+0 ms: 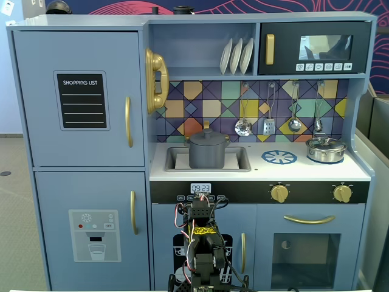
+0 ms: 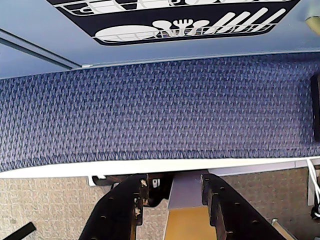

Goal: Take off the lid from the gray recipient and place it on the counter

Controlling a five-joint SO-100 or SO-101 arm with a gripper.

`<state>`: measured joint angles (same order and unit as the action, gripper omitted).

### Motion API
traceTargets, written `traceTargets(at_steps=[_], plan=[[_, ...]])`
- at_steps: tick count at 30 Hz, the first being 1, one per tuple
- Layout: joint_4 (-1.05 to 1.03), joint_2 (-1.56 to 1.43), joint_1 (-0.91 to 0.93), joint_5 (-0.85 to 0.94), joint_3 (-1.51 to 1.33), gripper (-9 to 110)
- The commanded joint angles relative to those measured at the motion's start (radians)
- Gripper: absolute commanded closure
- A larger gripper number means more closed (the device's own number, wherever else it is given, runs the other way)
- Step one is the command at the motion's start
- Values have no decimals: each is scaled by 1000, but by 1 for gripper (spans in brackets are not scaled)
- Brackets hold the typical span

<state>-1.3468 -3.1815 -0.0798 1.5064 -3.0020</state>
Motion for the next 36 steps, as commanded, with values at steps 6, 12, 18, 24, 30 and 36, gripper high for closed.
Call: traceTargets(at_steps=[6,12,18,24,30,36], plan=[[-184,3,187,34,0,101],[-176,3,187,31,0,101],[67,8,160,0,218,101],[555,149,133,91,555,101],[894,357,112,117,759,96],[1022,472,129,94,811,85]])
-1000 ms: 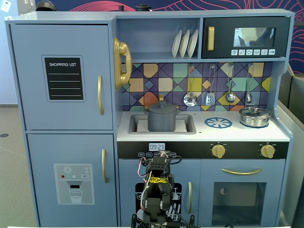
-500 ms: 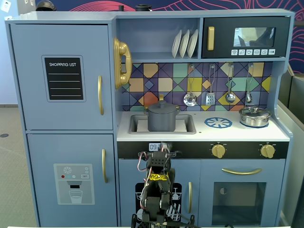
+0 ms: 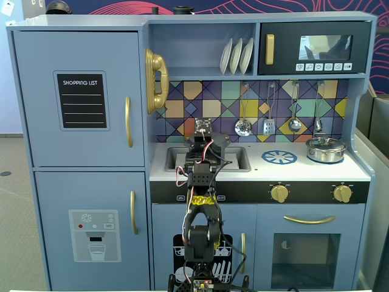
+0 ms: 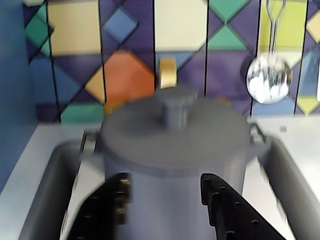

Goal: Take off the lid from the gray recipient and place it on the counter

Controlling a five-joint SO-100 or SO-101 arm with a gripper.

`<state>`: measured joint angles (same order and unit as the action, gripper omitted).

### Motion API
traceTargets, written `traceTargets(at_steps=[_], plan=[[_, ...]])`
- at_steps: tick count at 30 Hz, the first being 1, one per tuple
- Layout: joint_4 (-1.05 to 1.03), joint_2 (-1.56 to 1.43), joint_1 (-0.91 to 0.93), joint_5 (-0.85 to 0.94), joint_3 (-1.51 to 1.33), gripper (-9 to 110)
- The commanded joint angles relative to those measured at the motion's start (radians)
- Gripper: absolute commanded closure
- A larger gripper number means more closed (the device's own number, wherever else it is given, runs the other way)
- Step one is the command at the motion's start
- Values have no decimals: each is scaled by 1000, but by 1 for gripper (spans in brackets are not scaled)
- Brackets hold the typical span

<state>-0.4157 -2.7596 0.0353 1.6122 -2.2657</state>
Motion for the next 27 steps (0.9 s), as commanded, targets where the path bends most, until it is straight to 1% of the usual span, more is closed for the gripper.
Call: traceTargets(at_steps=[1,7,17,27], plan=[[109,67,15,-12,80,84],[179,187,20,-12,137,83],[224,422,28,-25,307,84],[290,572,38,-34,353,85]])
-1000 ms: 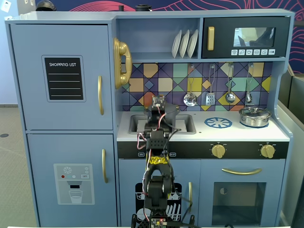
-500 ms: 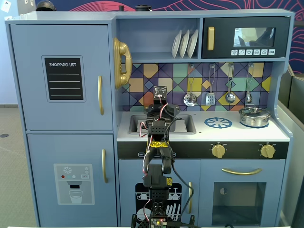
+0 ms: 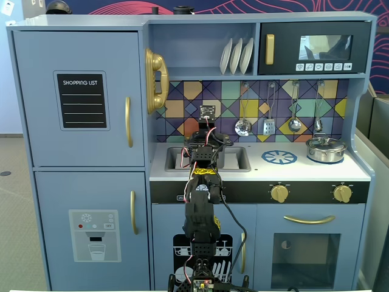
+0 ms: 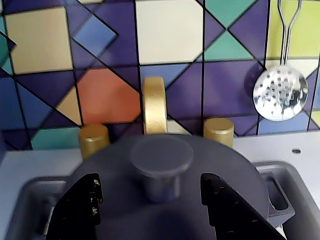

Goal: Take off the lid from the gray recipient and place it on the counter

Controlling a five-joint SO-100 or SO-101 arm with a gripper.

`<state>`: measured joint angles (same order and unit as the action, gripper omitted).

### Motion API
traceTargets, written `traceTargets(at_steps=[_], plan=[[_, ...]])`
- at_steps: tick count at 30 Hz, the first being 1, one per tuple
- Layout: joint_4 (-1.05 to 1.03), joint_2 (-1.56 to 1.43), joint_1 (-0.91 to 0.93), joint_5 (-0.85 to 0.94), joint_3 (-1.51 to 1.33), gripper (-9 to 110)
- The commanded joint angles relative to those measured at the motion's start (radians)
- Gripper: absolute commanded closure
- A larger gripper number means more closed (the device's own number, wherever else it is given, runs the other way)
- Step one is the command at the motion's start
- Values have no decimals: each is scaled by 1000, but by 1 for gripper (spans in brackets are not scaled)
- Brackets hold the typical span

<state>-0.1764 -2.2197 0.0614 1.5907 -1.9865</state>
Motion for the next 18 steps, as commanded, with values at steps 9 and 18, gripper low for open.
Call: traceTargets(at_steps=[9,18], plan=[[89,195,18,-23,184,86],[94,258,12,-21,249,102]])
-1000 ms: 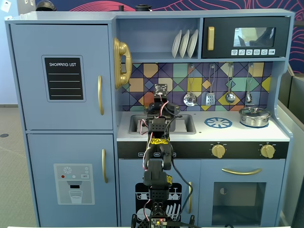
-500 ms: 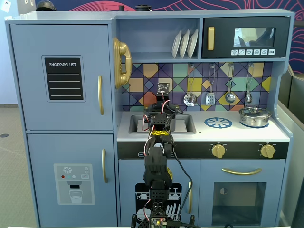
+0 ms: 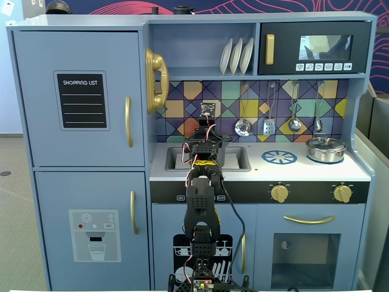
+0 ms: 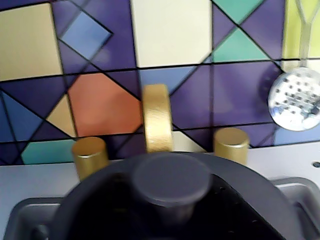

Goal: Take off the lid from the gray recipient and place it on the counter

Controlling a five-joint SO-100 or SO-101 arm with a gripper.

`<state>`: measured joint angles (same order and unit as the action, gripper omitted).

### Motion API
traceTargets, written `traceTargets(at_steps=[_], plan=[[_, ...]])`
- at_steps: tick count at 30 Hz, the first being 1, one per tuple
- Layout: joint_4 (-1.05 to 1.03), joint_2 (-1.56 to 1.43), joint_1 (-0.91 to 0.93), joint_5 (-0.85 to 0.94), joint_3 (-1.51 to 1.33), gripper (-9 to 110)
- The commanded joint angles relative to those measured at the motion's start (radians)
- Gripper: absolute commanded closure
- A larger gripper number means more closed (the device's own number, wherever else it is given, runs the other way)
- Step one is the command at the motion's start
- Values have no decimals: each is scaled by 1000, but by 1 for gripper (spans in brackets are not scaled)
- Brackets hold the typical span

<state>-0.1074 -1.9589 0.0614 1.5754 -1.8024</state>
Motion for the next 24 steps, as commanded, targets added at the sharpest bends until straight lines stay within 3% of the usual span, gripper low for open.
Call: traceTargets(at_steps=[1,16,24], plan=[[26,-8,12,-6,63,102],[-54,-141,26,44,186,102],[-152,-184,218,18,209,102]])
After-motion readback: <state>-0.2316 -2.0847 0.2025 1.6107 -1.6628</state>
